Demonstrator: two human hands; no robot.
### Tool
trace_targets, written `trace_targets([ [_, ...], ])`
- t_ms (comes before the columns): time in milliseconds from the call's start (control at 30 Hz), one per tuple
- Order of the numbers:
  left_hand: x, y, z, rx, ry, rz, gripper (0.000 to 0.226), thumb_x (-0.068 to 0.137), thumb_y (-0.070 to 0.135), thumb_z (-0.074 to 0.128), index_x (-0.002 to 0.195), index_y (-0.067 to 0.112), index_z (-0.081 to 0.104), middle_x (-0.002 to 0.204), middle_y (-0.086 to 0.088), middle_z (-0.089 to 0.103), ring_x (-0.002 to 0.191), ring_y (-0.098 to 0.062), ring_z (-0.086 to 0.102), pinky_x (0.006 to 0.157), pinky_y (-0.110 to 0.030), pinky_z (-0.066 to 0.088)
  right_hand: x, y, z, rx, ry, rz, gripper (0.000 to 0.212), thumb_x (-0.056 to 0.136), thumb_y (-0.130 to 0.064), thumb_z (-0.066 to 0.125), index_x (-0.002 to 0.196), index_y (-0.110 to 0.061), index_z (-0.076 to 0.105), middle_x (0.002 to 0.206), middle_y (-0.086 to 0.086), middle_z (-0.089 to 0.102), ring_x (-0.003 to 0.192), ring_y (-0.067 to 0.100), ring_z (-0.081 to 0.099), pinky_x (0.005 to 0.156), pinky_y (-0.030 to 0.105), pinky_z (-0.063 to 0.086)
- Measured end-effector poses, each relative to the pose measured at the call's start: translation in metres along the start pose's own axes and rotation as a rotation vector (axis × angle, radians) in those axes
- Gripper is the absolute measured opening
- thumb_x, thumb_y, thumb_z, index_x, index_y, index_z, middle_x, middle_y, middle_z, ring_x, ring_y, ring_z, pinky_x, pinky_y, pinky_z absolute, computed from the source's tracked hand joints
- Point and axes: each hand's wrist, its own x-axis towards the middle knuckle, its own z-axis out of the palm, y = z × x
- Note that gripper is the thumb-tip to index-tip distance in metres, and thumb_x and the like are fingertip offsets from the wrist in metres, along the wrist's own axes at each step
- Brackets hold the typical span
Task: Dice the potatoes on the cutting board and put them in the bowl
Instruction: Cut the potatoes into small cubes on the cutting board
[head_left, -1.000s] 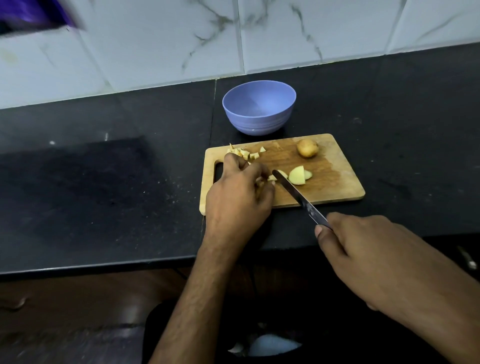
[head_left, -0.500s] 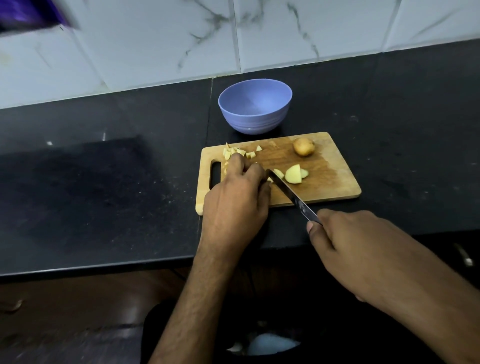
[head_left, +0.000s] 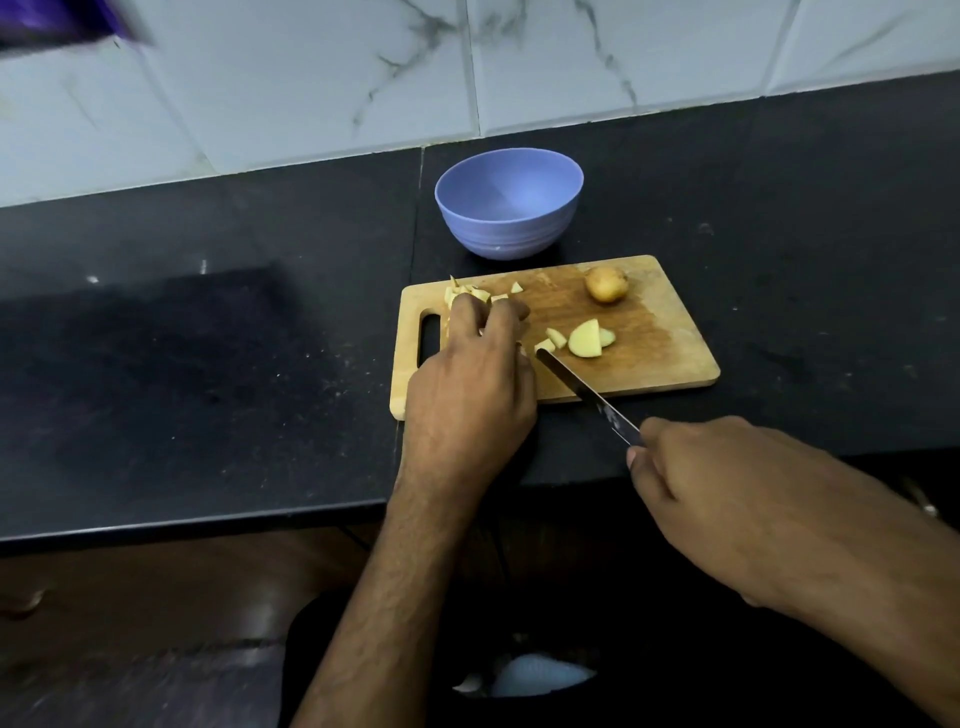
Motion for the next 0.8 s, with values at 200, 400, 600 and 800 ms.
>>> trace_targets([
  [200, -0.001, 0.000, -0.004, 0.038, -0.072, 0.049, 0.028, 0.094, 0.047, 0.054, 0.120, 0.037, 0.057, 0.126, 0.003, 0.043, 0.083, -0.011, 0.056, 0.053, -0.025, 0.039, -0.020, 0.001, -0.003, 0.002, -0.009, 0.021, 0.037, 0.101, -0.052, 0.023, 0.074, -0.031, 0.037, 0.068, -0.005, 0.055, 0.057, 0.005, 0.054, 0.053, 0.021, 0.036],
  [400, 0.006, 0.002, 0.003, 0.039, 0.000, -0.078, 0.019, 0.098, 0.044, 0.054, 0.111, 0.031, 0.059, 0.112, 0.005, 0.045, 0.077, -0.011, 0.053, 0.049, -0.024, 0.031, -0.020, 0.005, -0.006, 0.074, 0.037, 0.060, 0.038, 0.100, -0.053, 0.023, 0.076, -0.029, 0.039, 0.066, -0.004, 0.056, 0.048, 0.003, 0.051, 0.054, 0.024, 0.045],
  [600, 0.006, 0.005, 0.005, 0.027, 0.048, -0.107, 0.020, 0.101, 0.037, 0.052, 0.116, 0.023, 0.053, 0.116, -0.001, 0.045, 0.071, -0.011, 0.044, 0.046, -0.019, 0.020, -0.010, 0.004, -0.004, 0.076, 0.047, 0.040, 0.035, 0.102, -0.050, 0.025, 0.078, -0.030, 0.042, 0.067, -0.005, 0.055, 0.050, 0.004, 0.051, 0.053, 0.022, 0.043],
  [800, 0.006, 0.006, 0.005, 0.140, -0.057, 0.074, 0.030, 0.104, 0.045, 0.042, 0.132, 0.042, 0.052, 0.128, 0.001, 0.045, 0.071, -0.008, 0.046, 0.048, -0.025, 0.028, -0.014, 0.004, -0.001, 0.018, 0.016, 0.073, 0.038, 0.101, -0.050, 0.025, 0.073, -0.028, 0.036, 0.069, -0.006, 0.053, 0.056, 0.003, 0.050, 0.051, 0.024, 0.035],
])
